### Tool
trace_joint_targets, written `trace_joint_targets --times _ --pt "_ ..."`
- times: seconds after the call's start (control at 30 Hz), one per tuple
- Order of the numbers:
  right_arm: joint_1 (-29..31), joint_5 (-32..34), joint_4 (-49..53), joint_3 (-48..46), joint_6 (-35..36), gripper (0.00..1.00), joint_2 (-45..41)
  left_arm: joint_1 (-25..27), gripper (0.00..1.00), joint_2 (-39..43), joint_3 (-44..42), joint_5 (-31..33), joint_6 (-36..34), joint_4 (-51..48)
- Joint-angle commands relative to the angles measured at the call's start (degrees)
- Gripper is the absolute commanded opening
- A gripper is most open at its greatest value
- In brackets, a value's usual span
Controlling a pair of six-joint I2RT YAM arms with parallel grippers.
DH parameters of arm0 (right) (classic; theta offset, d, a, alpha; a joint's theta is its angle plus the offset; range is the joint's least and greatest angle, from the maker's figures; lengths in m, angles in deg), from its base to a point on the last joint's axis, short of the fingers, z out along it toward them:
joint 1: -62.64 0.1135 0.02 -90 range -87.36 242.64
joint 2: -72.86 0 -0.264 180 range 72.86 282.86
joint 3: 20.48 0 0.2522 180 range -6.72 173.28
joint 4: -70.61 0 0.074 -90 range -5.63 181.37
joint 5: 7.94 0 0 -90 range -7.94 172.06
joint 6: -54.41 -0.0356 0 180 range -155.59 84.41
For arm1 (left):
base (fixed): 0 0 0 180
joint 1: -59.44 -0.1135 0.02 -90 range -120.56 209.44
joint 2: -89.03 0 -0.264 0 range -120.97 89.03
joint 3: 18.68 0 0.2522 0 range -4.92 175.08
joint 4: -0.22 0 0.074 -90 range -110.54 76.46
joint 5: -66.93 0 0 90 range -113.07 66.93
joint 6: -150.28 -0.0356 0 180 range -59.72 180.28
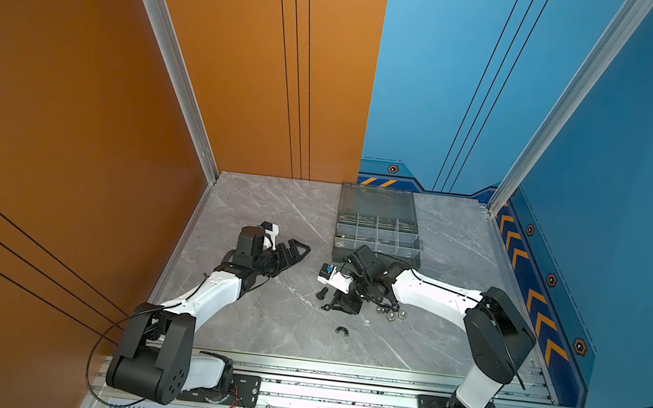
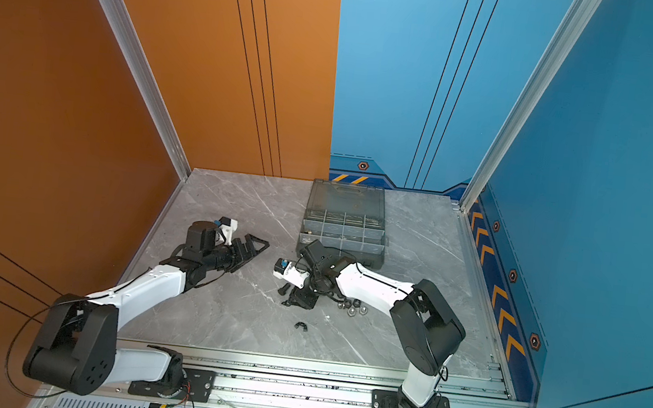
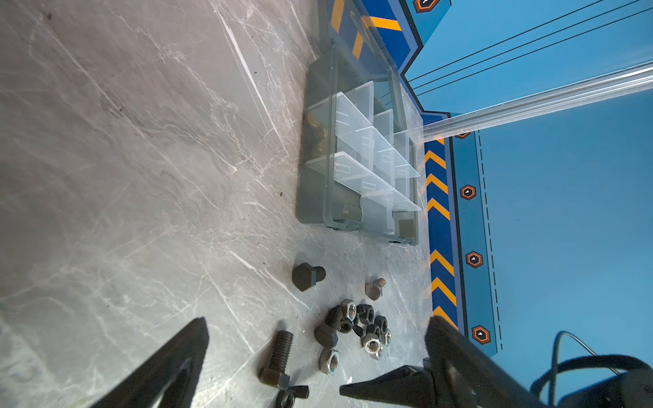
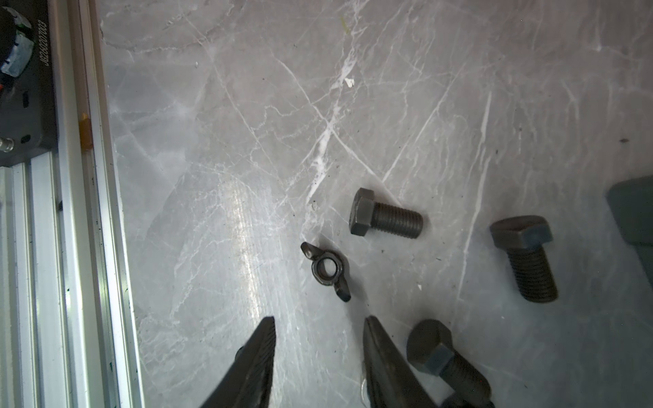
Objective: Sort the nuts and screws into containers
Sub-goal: 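Lower the right gripper and grasp the black wing nut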
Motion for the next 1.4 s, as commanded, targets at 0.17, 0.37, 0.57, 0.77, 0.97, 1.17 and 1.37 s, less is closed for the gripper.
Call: trace_joint_targets --times 0.17,0.37,0.57,0.77,0.97,1.17,1.37 --pt "0.41 -1.81 -1.72 -0.39 1.38 0.41 3.16 -1.23 0.98 0.01 -0.95 -2.14 -0.89 -0.29" --pt "0.12 -1.55 -1.50 0.26 2.12 0.40 4.72 -1.32 0.98 -0.02 -1.43 -2.10 -0.73 0.23" --pt "-0.07 -1.71 -1.51 1.18 2.41 0.40 6.58 -1.34 0.98 -0.32 -1.77 -2.10 -0.67 0.63" --pt "-0.07 -1.81 -1.77 2.16 2.42 0.40 8.10 -1.47 0.98 -0.75 -1.60 -2.10 -0.69 0.69" --pt "-0.10 -1.73 -1.95 2.24 2.56 0.40 8.55 -1.37 0.98 -0.81 -1.67 -2.07 -0.66 0.62" --pt "-0.22 -1.72 -1.77 3.09 3.04 0.40 9.47 -1.43 0.98 -1.03 -1.69 -1.87 -0.70 0.69" --pt "-0.21 -2.43 -1.83 3.89 3.05 0.37 10.81 -1.45 0.98 -1.12 -1.77 -1.81 -0.47 0.81"
